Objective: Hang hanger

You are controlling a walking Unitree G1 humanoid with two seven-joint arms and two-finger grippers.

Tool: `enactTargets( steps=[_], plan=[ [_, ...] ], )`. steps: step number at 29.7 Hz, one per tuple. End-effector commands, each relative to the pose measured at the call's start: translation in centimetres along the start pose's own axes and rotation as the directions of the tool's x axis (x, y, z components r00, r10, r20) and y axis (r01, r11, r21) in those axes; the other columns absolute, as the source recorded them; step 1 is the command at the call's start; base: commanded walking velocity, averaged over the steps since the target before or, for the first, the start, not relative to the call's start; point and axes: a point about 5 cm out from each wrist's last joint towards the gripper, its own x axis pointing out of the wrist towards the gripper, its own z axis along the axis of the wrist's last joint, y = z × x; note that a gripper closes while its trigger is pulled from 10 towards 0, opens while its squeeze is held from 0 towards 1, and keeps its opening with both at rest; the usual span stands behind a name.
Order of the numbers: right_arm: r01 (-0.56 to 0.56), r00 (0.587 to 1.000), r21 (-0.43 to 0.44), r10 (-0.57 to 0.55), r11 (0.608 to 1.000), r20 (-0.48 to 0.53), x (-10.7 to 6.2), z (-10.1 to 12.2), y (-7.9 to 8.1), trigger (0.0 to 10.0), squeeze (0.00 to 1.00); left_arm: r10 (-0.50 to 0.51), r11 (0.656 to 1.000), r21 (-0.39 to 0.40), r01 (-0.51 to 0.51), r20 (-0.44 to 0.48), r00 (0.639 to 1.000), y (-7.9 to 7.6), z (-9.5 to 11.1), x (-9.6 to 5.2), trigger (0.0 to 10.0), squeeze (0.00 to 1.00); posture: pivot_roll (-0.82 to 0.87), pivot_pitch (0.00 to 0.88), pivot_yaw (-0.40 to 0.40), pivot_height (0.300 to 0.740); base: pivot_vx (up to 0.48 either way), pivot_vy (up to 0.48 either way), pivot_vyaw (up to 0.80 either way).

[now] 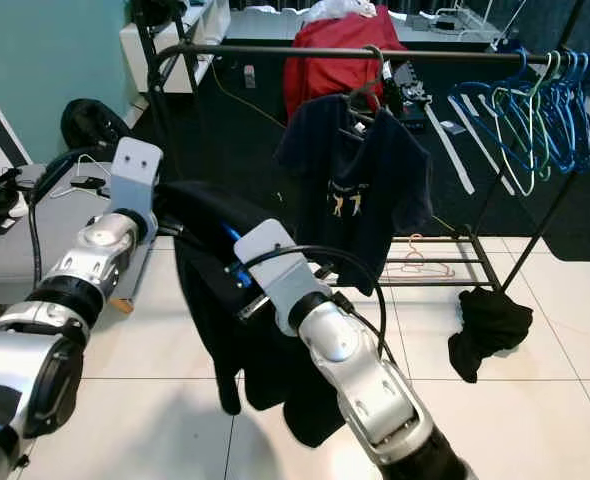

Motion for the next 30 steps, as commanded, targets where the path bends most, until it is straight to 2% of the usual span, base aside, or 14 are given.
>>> enactTargets(
  steps=[1, 5, 6, 9, 13, 14, 16, 17, 19, 24, 25, 26, 28, 30],
  plan=[
    [0.038, 0.999, 0.014, -0.038, 0.999, 0.032, -0.6, 0.2, -0.8, 10.0, 0.00, 0.047, 0.999, 0.008, -0.048, 0.019, 0.999, 1.4, 0.5, 0.0, 0.0, 0.00, -0.03, 0.160, 0.034, 0.740, 0.000, 0.000, 0.00],
    [0.046, 0.998, 0.026, -0.047, 0.999, 0.037, -1.3, -0.1, -1.0, 10.0, 0.00, 0.054, 0.998, 0.016, -0.054, 0.017, 0.998, 1.6, 0.6, 0.0, 0.0, 0.00, -0.03, 0.157, 0.035, 0.740, 0.000, 0.000, 0.00],
    [0.064, 0.997, 0.028, -0.065, 0.998, 0.039, -2.4, -0.8, -1.3, 10.0, 0.00, 0.056, 0.998, 0.025, -0.056, 0.014, 0.998, 1.6, 0.7, 0.0, 0.0, 0.00, -0.03, 0.151, 0.036, 0.740, 0.000, 0.000, 0.00],
    [0.032, 0.998, 0.157, -0.039, 0.987, 0.048, -4.8, -2.0, -1.1, 10.0, 0.00, 0.050, 0.998, 0.048, -0.050, 0.009, 0.999, 1.4, 0.8, 0.1, 0.0, 0.00, -0.03, 0.152, 0.042, 0.740, 0.000, 0.000, 0.00],
    [0.000, 0.997, 0.195, -0.016, 0.981, 0.080, -5.2, -1.9, -0.9, 10.0, 0.00, 0.043, 0.998, 0.051, -0.044, 0.007, 0.999, 1.2, 0.9, 0.2, 0.0, 0.00, -0.03, 0.153, 0.046, 0.740, 0.000, 0.000, 0.00],
    [-0.039, 0.996, 0.194, 0.022, 0.980, 0.087, -5.3, -1.9, -0.6, 10.0, 0.00, 0.036, 0.998, 0.052, -0.036, 0.008, 0.999, 1.0, 1.0, 0.2, 0.0, 0.00, -0.03, 0.153, 0.046, 0.740, 0.000, 0.000, 0.00],
    [-0.199, 0.979, 0.174, 0.202, 0.964, 0.003, -5.2, -2.7, 0.7, 10.0, 0.00, -0.012, 0.998, 0.068, 0.011, 0.012, 1.000, 0.1, 1.3, 0.4, 0.0, 0.00, -0.03, 0.154, 0.048, 0.740, 0.000, 0.000, 0.00],
    [-0.199, 0.979, 0.174, 0.202, 0.964, 0.003, -5.2, -2.7, 0.7, 10.0, 0.00, -0.012, 0.998, 0.068, 0.011, 0.012, 1.000, 0.1, 1.3, 0.4, 0.0, 0.00, -0.03, 0.154, 0.048, 0.740, 0.000, 0.000, 0.00],
    [-0.228, 0.973, 0.111, 0.232, 0.967, -0.019, -4.9, -2.6, 0.4, 10.0, 0.00, -0.040, 0.996, 0.085, 0.038, 0.022, 0.999, -0.6, 1.6, 0.5, 0.0, 0.00, -0.03, 0.158, 0.044, 0.740, 0.000, 0.000, 0.00],
    [-0.264, 0.964, 0.044, 0.265, 0.964, -0.029, -4.8, -2.5, 0.2, 10.0, 0.00, -0.062, 0.994, 0.093, 0.059, 0.031, 0.998, -1.0, 1.8, 0.5, 0.0, 0.00, -0.03, 0.159, 0.044, 0.740, 0.000, 0.000, 0.00],
    [-0.270, 0.962, -0.002, 0.270, 0.963, -0.029, -4.5, -2.4, -0.2, 10.0, 0.00, -0.100, 0.991, 0.096, 0.095, 0.042, 0.994, -1.6, 2.0, 0.5, 0.0, 0.00, -0.03, 0.161, 0.043, 0.740, 0.000, 0.000, 0.00],
    [-0.270, 0.962, -0.002, 0.270, 0.963, -0.029, -4.5, -2.4, -0.2, 10.0, 0.00, -0.100, 0.991, 0.096, 0.095, 0.042, 0.994, -1.6, 2.0, 0.5, 0.0, 0.00, -0.03, 0.161, 0.043, 0.740, 0.000, 0.000, 0.00],
    [-0.201, 0.978, -0.090, 0.205, 0.975, 0.040, -3.7, -1.5, -1.3, 10.0, 0.00, -0.154, 0.984, 0.101, 0.147, 0.063, 0.986, -2.6, 2.2, 0.5, 0.0, 0.00, -0.03, 0.162, 0.042, 0.740, 0.000, 0.000, 0.00],
    [-0.177, 0.980, -0.118, 0.186, 0.977, 0.072, -3.4, -1.0, -1.6, 10.0, 0.00, -0.169, 0.982, 0.103, 0.161, 0.069, 0.983, -3.0, 2.3, 0.5, 0.0, 0.00, -0.03, 0.162, 0.042, 0.740, 0.000, 0.000, 0.00]
  ],
)
